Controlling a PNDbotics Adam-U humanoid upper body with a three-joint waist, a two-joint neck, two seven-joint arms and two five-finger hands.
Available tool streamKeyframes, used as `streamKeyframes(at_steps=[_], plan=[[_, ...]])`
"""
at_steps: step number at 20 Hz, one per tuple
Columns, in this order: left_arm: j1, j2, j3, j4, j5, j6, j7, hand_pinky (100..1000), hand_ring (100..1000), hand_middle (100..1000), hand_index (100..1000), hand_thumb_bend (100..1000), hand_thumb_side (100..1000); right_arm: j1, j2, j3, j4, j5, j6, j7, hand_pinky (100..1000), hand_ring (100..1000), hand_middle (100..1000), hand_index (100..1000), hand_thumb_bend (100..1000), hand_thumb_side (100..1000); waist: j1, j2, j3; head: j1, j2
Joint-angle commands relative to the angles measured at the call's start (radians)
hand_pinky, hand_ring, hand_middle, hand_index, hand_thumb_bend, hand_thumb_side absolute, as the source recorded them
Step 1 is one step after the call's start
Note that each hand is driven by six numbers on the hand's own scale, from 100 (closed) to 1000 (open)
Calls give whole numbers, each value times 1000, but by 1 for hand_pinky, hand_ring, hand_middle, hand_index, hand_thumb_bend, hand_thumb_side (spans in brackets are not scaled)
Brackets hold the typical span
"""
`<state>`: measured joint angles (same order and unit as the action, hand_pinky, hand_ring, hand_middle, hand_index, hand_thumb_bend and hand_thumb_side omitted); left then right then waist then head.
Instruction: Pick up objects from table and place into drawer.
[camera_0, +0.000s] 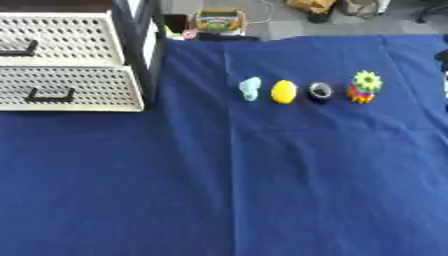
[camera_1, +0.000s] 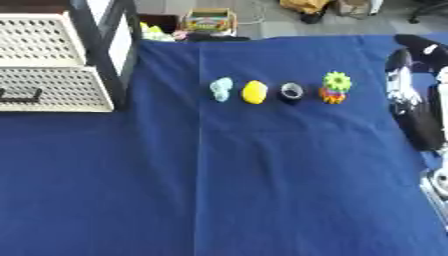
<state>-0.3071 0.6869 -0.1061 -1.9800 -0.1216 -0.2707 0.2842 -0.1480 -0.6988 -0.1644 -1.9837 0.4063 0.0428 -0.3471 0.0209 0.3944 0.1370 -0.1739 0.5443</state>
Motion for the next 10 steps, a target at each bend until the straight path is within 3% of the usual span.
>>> streamKeyframes(at_steps=[1, 6, 10], plan=[[-5, 106, 17, -20, -36, 33, -26, 700, 424, 604, 847, 100, 638, 4, -77, -3, -16, 27, 18, 46, 677, 727, 633, 841, 100, 1000, -3, -26, -3, 3, -2], [-18, 232, 33, -20, -120, 98, -86, 674, 441, 610, 877, 100, 527, 14, -152, -3, -16, 48, 39, 112, 692, 742, 666, 856, 100, 1000, -6, -32, -8, 4, -15], [-32, 318, 29, -20, -198, 156, -173, 662, 463, 617, 922, 100, 534, 22, -203, -1, -16, 52, 46, 149, 697, 747, 681, 860, 100, 1000, -9, -36, -11, 3, -9]])
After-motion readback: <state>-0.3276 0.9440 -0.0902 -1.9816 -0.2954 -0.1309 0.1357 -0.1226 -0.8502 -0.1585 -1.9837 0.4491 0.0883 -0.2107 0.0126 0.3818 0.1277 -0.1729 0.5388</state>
